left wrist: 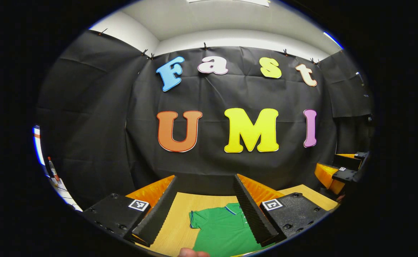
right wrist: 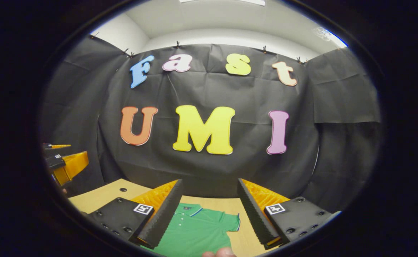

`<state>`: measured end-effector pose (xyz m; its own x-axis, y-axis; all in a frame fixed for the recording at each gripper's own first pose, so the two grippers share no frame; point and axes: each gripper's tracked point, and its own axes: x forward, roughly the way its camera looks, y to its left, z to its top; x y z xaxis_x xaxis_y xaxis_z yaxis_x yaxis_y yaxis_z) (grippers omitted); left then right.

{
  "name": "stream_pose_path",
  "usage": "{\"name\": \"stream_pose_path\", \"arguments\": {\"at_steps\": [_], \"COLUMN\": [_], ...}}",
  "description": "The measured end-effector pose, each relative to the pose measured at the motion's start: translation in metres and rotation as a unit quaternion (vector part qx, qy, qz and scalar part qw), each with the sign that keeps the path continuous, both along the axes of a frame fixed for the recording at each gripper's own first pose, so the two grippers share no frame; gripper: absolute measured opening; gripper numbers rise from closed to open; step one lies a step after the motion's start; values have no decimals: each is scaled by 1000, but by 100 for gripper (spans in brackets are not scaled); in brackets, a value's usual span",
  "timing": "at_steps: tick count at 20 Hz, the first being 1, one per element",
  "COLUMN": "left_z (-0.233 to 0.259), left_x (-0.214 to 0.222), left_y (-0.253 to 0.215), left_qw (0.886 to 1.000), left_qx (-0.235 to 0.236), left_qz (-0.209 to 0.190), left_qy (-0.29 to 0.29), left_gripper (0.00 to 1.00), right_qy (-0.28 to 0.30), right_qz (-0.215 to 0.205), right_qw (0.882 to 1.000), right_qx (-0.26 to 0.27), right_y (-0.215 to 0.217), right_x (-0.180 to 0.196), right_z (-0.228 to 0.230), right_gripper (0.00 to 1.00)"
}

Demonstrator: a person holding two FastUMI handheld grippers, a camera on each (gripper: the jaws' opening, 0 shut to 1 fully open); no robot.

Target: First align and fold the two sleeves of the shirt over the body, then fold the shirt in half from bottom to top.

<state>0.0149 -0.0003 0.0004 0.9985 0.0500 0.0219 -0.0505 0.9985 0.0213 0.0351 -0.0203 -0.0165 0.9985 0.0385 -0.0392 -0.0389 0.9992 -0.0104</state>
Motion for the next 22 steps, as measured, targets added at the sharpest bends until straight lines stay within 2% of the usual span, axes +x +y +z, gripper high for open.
{"name": "stream_pose_path", "arguments": {"at_steps": [9, 15, 22], "left_z": [-33, -42, -51], "left_x": [4, 11, 24], "left_y": [-15, -36, -56], "left_qw": [999, 998, 996], "left_qx": [2, 10, 28], "left_qz": [-17, -29, -24], "left_qy": [40, 62, 83], "left_gripper": [99, 99, 99], "right_qy": [59, 104, 197], "right_qz": [-20, -25, -8], "right_qw": [998, 994, 980], "right_qx": [-13, -35, 1], "right_y": [-41, -90, -121], "right_x": [21, 67, 135], "right_z": [-61, -120, -205], "right_gripper": [99, 98, 98]}}
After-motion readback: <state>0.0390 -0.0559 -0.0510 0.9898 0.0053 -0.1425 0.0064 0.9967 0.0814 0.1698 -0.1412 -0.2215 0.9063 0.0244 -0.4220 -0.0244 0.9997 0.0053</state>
